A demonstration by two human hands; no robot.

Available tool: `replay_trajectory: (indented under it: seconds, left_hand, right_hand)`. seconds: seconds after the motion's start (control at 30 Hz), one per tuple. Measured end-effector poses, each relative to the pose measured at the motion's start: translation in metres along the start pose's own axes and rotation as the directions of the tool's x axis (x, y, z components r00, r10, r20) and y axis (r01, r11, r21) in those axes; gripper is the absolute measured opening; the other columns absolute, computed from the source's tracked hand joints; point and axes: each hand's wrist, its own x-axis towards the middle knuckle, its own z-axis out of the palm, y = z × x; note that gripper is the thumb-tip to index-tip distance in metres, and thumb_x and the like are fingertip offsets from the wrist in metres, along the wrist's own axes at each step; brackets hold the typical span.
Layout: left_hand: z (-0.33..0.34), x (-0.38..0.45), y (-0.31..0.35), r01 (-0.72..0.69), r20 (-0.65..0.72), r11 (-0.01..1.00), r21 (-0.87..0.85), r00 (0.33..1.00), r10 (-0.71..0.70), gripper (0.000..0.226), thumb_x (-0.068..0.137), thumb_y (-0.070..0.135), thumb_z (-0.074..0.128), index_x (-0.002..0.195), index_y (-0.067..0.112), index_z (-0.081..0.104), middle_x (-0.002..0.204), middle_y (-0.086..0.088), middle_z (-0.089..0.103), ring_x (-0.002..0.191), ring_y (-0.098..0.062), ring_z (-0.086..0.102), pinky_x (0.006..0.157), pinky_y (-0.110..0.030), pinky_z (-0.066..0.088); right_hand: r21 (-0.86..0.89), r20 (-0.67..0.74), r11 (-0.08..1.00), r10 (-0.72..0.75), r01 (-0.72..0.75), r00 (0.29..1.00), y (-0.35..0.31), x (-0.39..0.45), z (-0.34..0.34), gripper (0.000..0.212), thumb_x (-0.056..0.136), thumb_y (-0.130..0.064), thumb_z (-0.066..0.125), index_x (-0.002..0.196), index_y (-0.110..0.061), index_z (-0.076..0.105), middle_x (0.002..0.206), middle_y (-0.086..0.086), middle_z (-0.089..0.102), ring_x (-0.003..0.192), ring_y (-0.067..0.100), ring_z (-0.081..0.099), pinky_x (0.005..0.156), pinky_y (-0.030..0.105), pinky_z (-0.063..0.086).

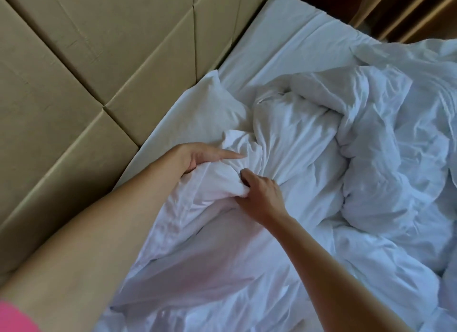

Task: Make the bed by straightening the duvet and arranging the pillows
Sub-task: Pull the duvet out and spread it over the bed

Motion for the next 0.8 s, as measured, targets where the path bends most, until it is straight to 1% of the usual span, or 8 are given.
replay_trajectory:
  seconds: [0.17, 0.27, 0.33, 0.4, 0.43, 0.5, 0.57, 0.8]
  left_hand:
    - [-0.008, -0.026, 0.015, -0.546, -0.488, 0.816, -0.19, 0.774, 0.404, 0.092, 0.05, 0.033, 0.096, 0.127, 0.006, 0.054, 0.111, -0.008, 0.071, 0.101, -0.028, 0.071, 0.093, -0.042, 0.056]
    - [-0.013, -0.063, 0.038, -0.785, -0.558, 0.62, 0.018, 0.507, 0.658, 0.049, 0.069, 0.016, 0.088, 0.113, 0.005, 0.068, 0.097, -0.001, 0.075, 0.093, -0.012, 0.073, 0.085, -0.028, 0.058]
    - [-0.021, -0.087, 0.05, -0.834, -0.653, 0.501, 0.229, 0.25, 0.714, 0.033, 0.076, 0.011, 0.082, 0.107, 0.01, 0.069, 0.093, 0.008, 0.071, 0.083, 0.004, 0.068, 0.077, -0.016, 0.054]
    - [-0.046, -0.088, 0.053, -0.749, -0.75, 0.526, 0.403, 0.058, 0.659, 0.039, 0.08, 0.015, 0.077, 0.116, 0.008, 0.064, 0.101, 0.006, 0.067, 0.091, 0.002, 0.067, 0.078, -0.013, 0.051]
    - [-0.061, -0.081, 0.051, -0.637, -0.755, 0.603, 0.48, 0.049, 0.654, 0.057, 0.079, 0.023, 0.077, 0.129, 0.006, 0.055, 0.116, -0.002, 0.064, 0.108, -0.01, 0.065, 0.089, -0.022, 0.051]
    - [-0.084, -0.059, 0.035, -0.236, -0.735, 0.793, 0.561, 0.3, 0.609, 0.1, 0.078, 0.043, 0.077, 0.153, 0.009, 0.02, 0.148, -0.015, 0.038, 0.135, -0.034, 0.041, 0.11, -0.043, 0.037]
    - [-0.09, -0.035, 0.01, 0.058, -0.712, 0.78, 0.623, 0.455, 0.535, 0.118, 0.079, 0.053, 0.073, 0.156, 0.013, -0.008, 0.159, -0.016, 0.015, 0.143, -0.038, 0.026, 0.114, -0.048, 0.027]
    - [-0.093, 0.045, -0.078, 0.106, -0.694, 0.787, 0.607, 0.553, 0.461, 0.097, 0.089, 0.055, 0.061, 0.157, 0.024, 0.0, 0.148, -0.022, 0.039, 0.125, -0.037, 0.049, 0.1, -0.041, 0.042]
  right_hand:
    - [0.065, 0.023, 0.995, -0.082, 0.08, 0.996, -0.006, 0.023, -0.029, 0.021, 0.07, -0.018, 0.054, 0.066, -0.023, 0.034, 0.05, 0.002, 0.048, 0.048, 0.029, 0.04, 0.05, 0.032, 0.03]
    - [0.127, -0.069, 0.988, -0.074, 0.082, 0.995, -0.026, 0.05, -0.025, 0.023, 0.081, -0.022, 0.059, 0.071, -0.022, 0.038, 0.059, 0.0, 0.05, 0.056, 0.029, 0.05, 0.052, 0.035, 0.037]
    - [0.163, -0.108, 0.983, -0.065, 0.083, 0.992, -0.045, 0.074, -0.016, 0.017, 0.087, -0.029, 0.064, 0.093, -0.018, 0.053, 0.087, 0.003, 0.061, 0.084, 0.029, 0.058, 0.07, 0.039, 0.045]
    - [0.195, 0.102, 0.981, -0.019, -0.001, 0.995, -0.062, 0.101, -0.004, 0.055, 0.087, -0.034, 0.064, 0.136, -0.019, 0.045, 0.138, 0.003, 0.05, 0.128, 0.028, 0.045, 0.102, 0.045, 0.04]
    - [0.179, 0.261, 0.982, 0.018, -0.067, 0.965, -0.068, 0.112, 0.001, 0.071, 0.088, -0.038, 0.063, 0.149, -0.023, 0.031, 0.156, 0.003, 0.031, 0.144, 0.027, 0.028, 0.113, 0.049, 0.03]
    - [0.085, 0.463, 0.988, 0.077, -0.131, 0.883, -0.069, 0.126, 0.013, 0.08, 0.091, -0.045, 0.06, 0.156, -0.029, 0.015, 0.166, 0.0, 0.001, 0.153, 0.027, -0.003, 0.119, 0.058, 0.013]
    - [0.023, 0.479, 0.99, 0.111, -0.139, 0.871, -0.056, 0.132, 0.026, 0.077, 0.091, -0.045, 0.058, 0.155, -0.03, 0.018, 0.166, 0.002, -0.002, 0.152, 0.025, -0.007, 0.118, 0.06, 0.012]
    - [-0.134, 0.507, 0.972, 0.233, -0.191, 0.83, -0.016, 0.125, 0.066, 0.098, 0.081, -0.067, 0.061, 0.155, -0.043, 0.002, 0.165, 0.004, -0.014, 0.152, 0.028, -0.01, 0.115, 0.063, 0.02]
